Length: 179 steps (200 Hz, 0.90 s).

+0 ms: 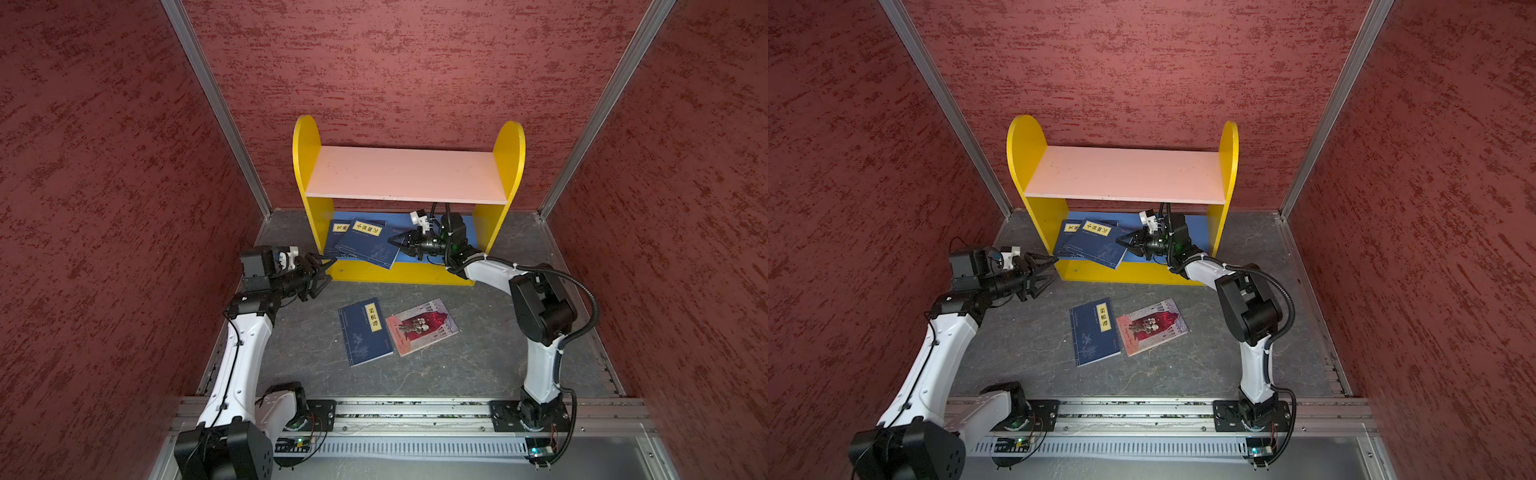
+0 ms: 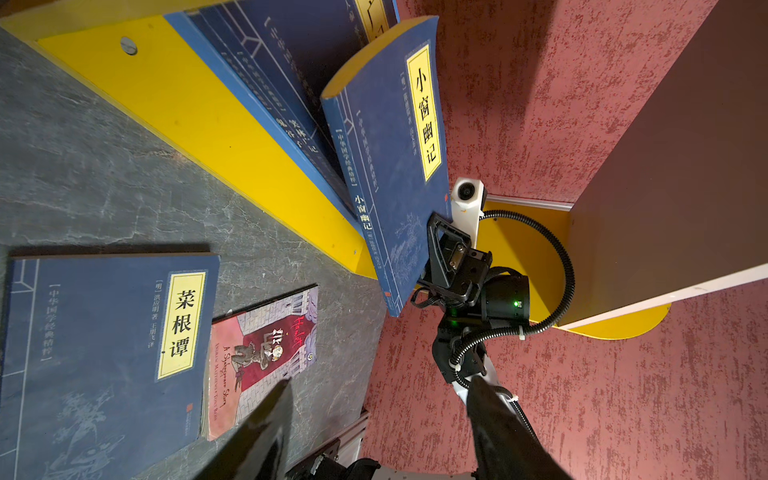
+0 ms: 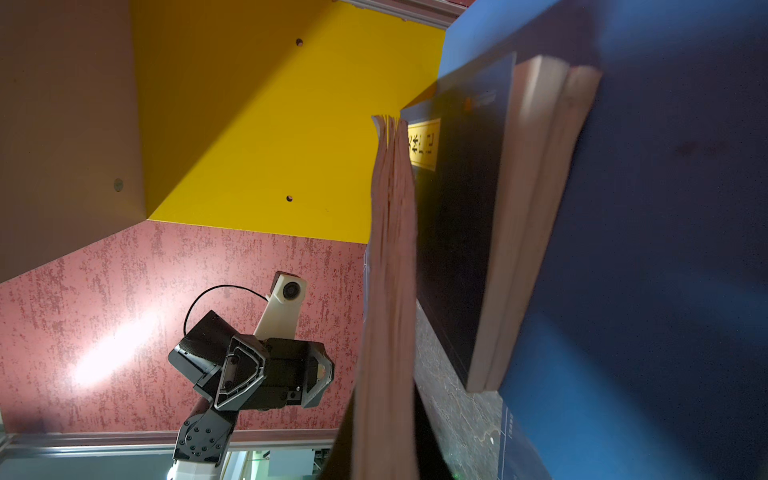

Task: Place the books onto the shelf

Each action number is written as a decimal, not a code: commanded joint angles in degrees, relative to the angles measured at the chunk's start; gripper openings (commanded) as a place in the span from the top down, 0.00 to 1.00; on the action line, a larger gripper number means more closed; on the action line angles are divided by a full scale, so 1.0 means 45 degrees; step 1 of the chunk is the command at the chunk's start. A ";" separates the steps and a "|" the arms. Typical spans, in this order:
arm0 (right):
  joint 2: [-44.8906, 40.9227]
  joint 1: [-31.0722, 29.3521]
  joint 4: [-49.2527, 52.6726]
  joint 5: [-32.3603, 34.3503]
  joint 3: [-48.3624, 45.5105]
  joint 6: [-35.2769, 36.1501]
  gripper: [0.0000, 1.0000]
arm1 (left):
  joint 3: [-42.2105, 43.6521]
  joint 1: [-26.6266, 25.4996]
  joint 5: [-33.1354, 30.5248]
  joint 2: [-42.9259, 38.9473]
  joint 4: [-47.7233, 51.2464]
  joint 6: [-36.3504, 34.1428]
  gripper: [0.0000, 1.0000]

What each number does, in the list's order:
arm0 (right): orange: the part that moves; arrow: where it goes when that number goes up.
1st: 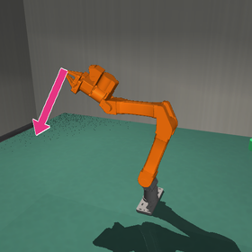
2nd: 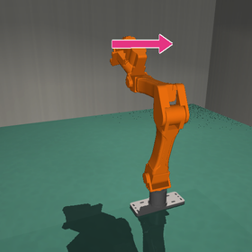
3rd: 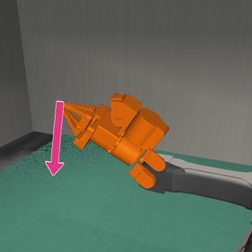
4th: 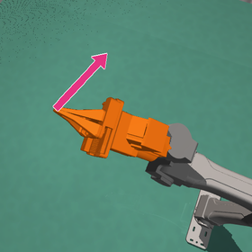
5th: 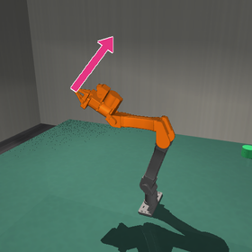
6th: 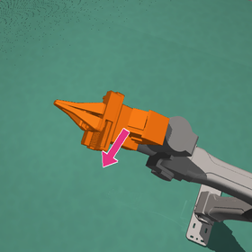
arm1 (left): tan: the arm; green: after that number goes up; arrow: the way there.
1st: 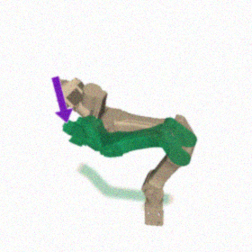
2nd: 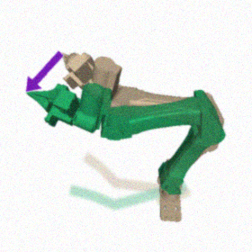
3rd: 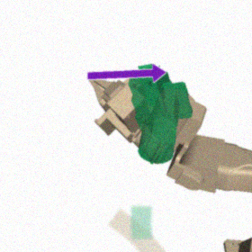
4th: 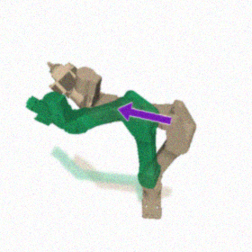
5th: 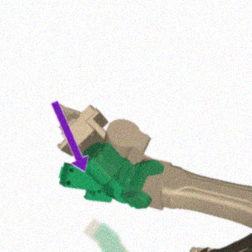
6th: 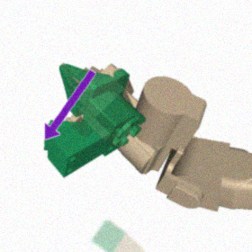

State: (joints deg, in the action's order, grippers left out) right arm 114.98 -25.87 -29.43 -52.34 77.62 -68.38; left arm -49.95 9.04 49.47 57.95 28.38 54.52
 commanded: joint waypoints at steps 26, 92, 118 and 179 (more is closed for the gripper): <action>0.0734 0.0238 0.0653 -0.1108 0.1558 0.0574 0.95 | 0.0132 0.0081 0.0211 0.0061 -0.0346 0.0003 0.33; 0.1649 0.0543 0.2436 -0.1487 0.3129 0.1412 0.91 | 0.0202 0.0081 0.0207 0.0101 -0.0349 0.0041 0.32; 0.1959 0.0566 0.3187 -0.1698 0.3661 0.1780 0.85 | 0.0257 0.0081 0.0211 0.0071 -0.0365 0.0046 0.31; 0.1628 0.0758 0.4274 -0.0281 0.3687 0.2250 0.54 | 0.0378 0.0099 0.0258 -0.0120 -0.0393 0.0089 0.31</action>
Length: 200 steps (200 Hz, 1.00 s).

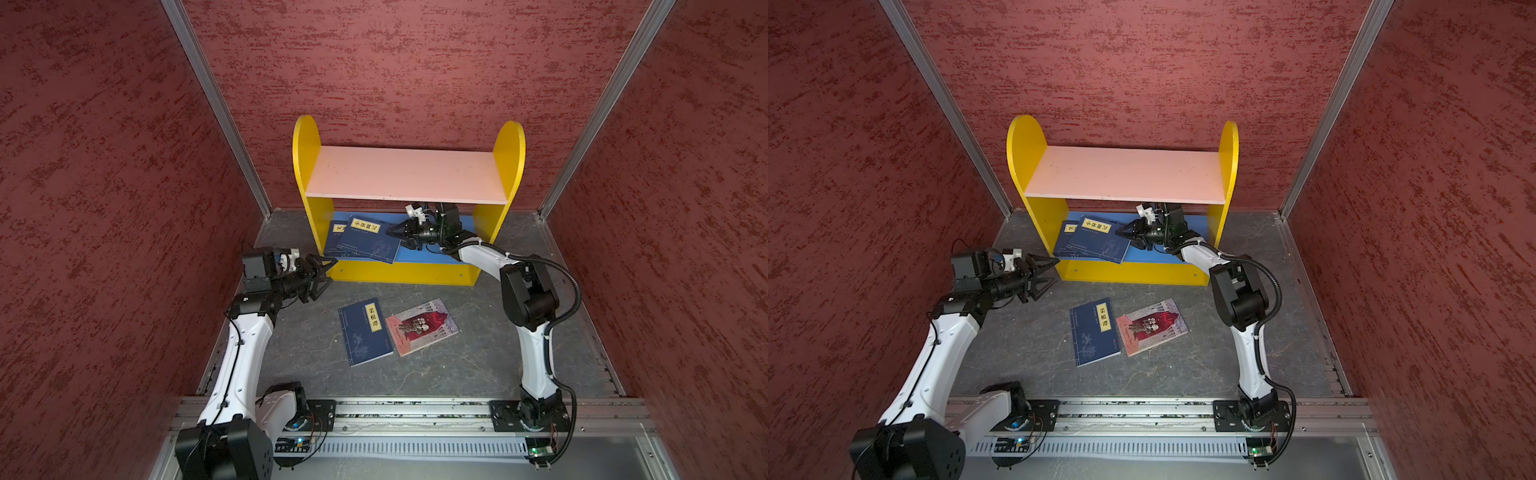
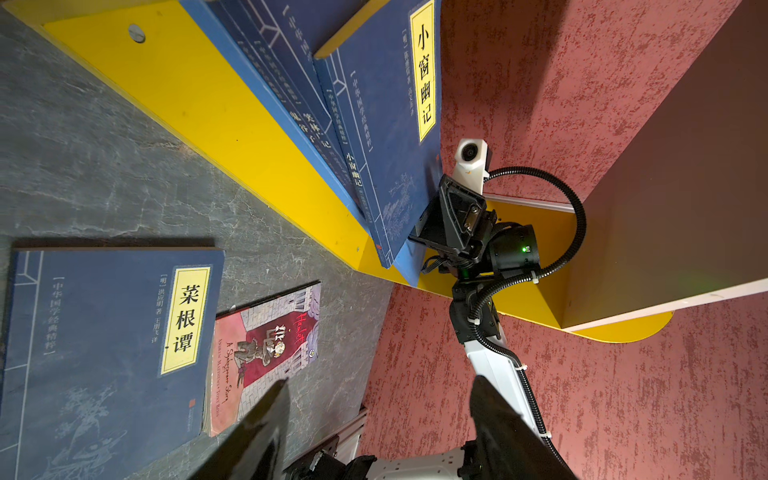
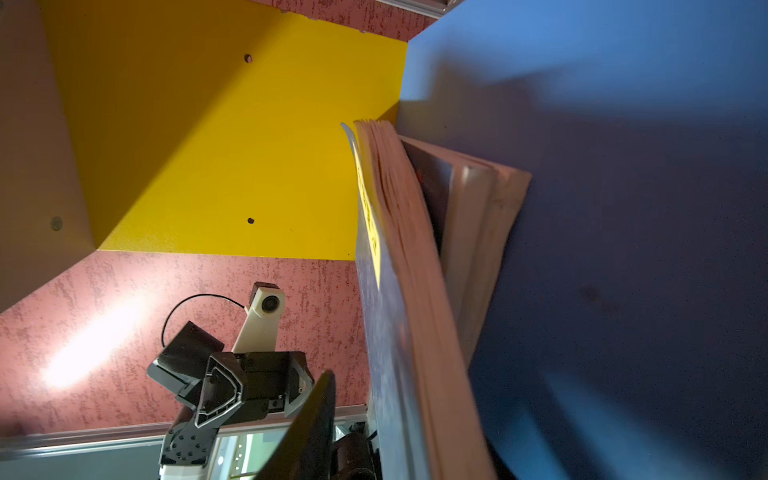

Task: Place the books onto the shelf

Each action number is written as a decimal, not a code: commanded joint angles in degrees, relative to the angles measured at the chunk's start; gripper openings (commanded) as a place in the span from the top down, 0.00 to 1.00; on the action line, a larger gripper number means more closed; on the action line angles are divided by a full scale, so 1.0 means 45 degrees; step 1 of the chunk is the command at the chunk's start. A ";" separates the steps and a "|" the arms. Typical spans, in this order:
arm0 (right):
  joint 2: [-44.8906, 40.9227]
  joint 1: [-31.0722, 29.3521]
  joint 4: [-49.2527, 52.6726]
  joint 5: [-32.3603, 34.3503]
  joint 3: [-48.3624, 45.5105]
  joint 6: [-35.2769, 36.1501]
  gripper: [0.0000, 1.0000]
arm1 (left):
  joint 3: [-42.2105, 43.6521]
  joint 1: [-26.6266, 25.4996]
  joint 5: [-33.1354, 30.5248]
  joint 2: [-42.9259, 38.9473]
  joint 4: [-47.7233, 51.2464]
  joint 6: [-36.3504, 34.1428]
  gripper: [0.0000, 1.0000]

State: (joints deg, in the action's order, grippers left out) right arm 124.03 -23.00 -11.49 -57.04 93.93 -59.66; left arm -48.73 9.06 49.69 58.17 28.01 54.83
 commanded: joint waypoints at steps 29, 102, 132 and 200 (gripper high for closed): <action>-0.1081 0.0171 0.0939 0.1814 -0.0391 0.0485 0.51 | 0.0087 0.0124 0.0283 -0.0212 -0.0306 0.0025 0.30; -0.2611 0.0156 0.0758 0.2644 -0.2337 0.0243 0.50 | 0.0236 0.0213 0.0347 -0.0388 -0.0359 0.0079 0.30; -0.2774 0.0078 0.1280 0.2805 -0.2582 0.0554 0.50 | 0.0199 0.0213 0.0394 -0.0387 -0.0350 0.0121 0.30; -0.2909 -0.0471 0.2460 0.3366 -0.2543 0.0873 0.49 | 0.0306 0.0228 0.0447 -0.0525 -0.0320 0.0139 0.30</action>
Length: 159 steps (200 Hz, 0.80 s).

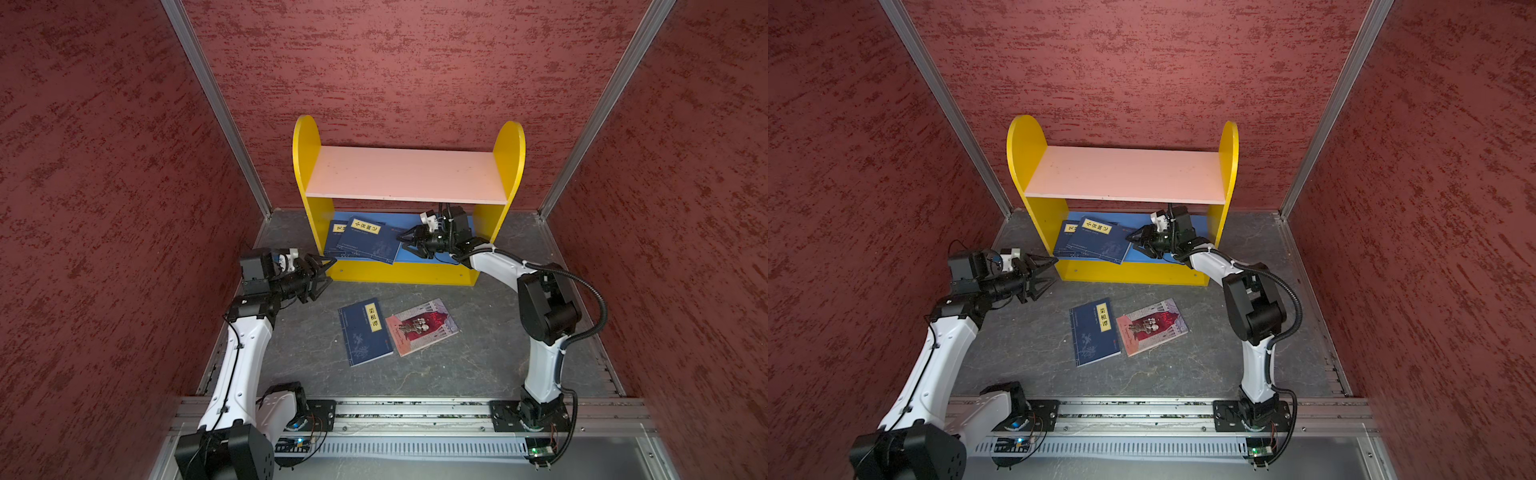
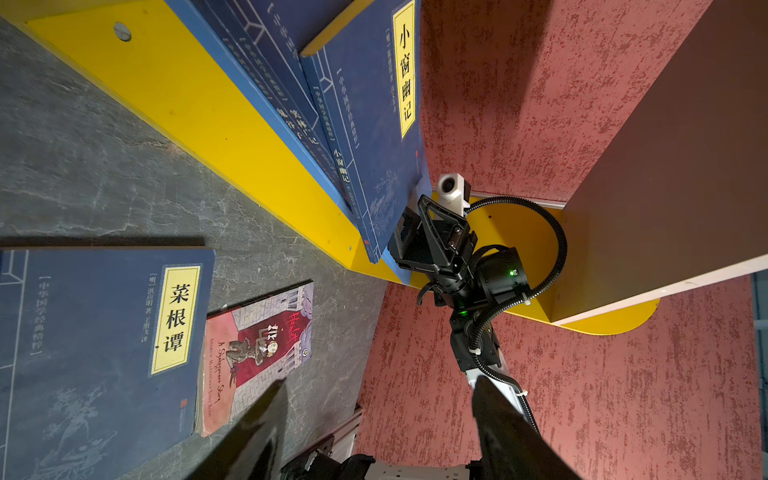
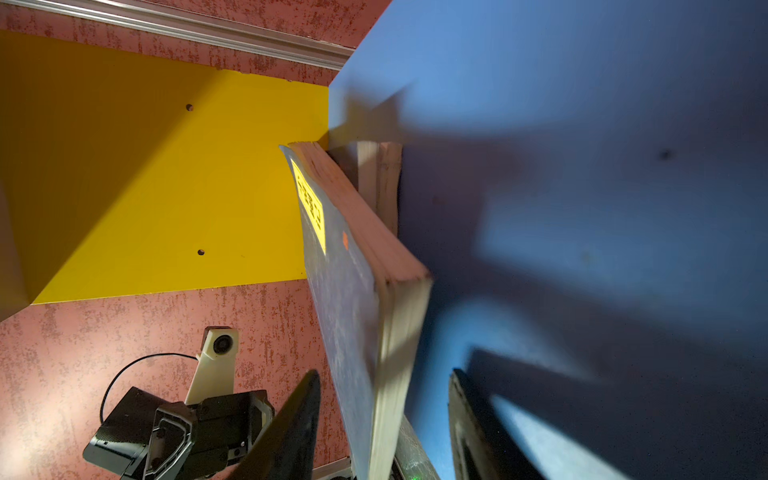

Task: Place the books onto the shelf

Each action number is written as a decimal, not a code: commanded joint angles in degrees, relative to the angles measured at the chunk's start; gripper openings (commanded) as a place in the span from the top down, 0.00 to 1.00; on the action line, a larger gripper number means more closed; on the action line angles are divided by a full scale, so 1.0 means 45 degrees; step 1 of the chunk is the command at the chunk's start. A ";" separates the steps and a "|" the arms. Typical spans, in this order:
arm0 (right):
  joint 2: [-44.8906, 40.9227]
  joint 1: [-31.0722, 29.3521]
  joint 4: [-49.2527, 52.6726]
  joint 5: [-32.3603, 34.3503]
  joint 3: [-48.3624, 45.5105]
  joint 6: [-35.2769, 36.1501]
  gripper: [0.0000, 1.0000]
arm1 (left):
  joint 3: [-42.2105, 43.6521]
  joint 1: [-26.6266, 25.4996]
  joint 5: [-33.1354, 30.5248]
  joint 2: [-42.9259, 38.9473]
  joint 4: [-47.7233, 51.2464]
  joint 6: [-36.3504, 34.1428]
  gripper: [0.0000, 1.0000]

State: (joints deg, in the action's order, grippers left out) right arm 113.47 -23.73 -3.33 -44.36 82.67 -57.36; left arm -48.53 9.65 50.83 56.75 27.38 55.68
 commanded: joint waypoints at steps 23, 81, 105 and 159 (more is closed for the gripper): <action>-0.0582 -0.0482 0.0442 0.0615 -0.0188 0.0306 0.50 | 0.0298 0.0092 0.0192 -0.0152 -0.0223 -0.0040 0.29; -0.0209 -0.0546 0.0225 0.0657 0.0127 0.0376 0.73 | 0.0327 0.0111 0.0234 -0.0199 -0.0204 -0.0010 0.29; -0.0043 -0.0528 0.0652 0.0753 0.0481 0.0957 0.84 | 0.0366 0.0160 0.0266 -0.0209 -0.0179 -0.0030 0.29; 0.0528 -0.0283 0.1836 0.0347 0.1689 0.2691 0.95 | 0.0343 0.0238 0.0311 -0.0111 -0.0160 -0.0074 0.29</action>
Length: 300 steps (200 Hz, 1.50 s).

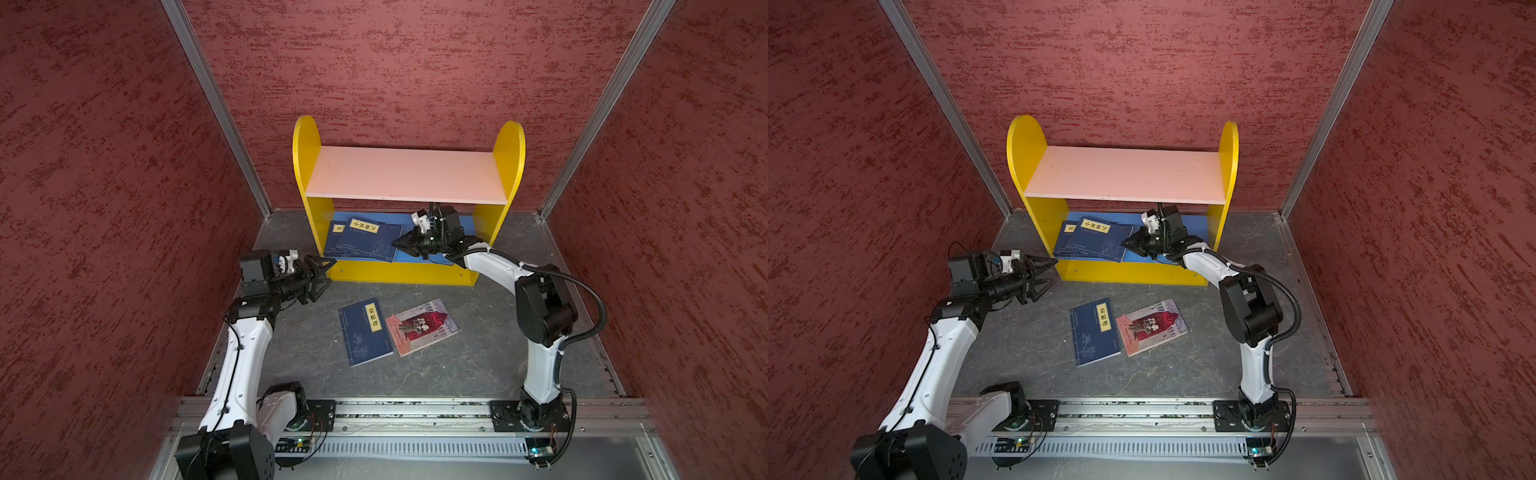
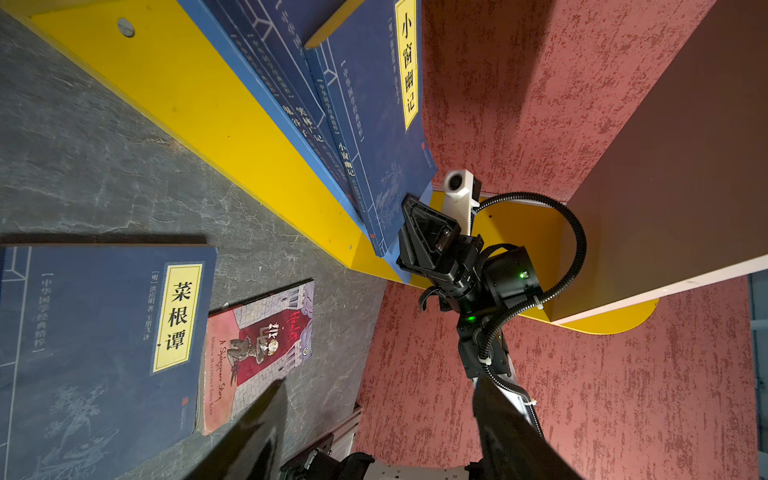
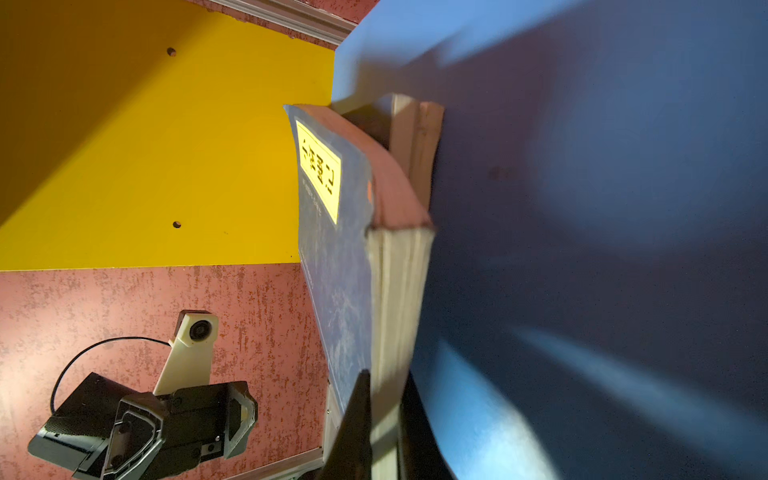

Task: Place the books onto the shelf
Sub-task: 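Push the right gripper along the stacked books toward the shelf back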

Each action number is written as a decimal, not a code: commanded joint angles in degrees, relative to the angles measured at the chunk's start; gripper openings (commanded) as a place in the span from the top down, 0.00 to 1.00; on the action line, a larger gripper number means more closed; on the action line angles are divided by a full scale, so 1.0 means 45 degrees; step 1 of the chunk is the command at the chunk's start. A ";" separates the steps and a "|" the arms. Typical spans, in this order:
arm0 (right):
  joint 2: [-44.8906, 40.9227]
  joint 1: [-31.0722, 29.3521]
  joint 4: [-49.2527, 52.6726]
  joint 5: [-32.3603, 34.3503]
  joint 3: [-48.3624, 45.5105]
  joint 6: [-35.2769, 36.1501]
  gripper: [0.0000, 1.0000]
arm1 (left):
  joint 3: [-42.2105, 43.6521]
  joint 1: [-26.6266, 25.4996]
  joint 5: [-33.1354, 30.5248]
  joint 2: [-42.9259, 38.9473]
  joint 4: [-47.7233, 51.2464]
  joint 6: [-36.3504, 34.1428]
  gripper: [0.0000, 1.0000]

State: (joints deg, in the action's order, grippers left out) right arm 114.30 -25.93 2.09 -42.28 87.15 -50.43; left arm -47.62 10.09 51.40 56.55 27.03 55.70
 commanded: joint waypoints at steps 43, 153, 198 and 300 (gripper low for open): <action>0.0875 0.0548 0.0639 -0.1457 0.1450 0.1792 0.95 | 0.0079 0.0228 0.0266 -0.0030 -0.0035 -0.0136 0.29; 0.1821 0.0598 0.2020 -0.2679 0.2838 0.2873 0.93 | 0.0094 0.0241 0.0227 0.0167 -0.0117 -0.0091 0.28; 0.2165 0.0557 0.1711 -0.2707 0.3301 0.2396 0.92 | 0.0075 0.0248 0.0247 0.0132 -0.0105 -0.0081 0.28; 0.2710 0.0320 0.3052 -0.1936 0.4362 0.2872 0.74 | 0.0181 0.0292 0.0336 0.0113 -0.0121 -0.0086 0.28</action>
State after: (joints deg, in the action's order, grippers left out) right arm 125.67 -23.97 12.71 -53.34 104.03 -39.86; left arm -47.62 10.94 52.25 57.34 27.03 55.70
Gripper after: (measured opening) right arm 0.222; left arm 0.717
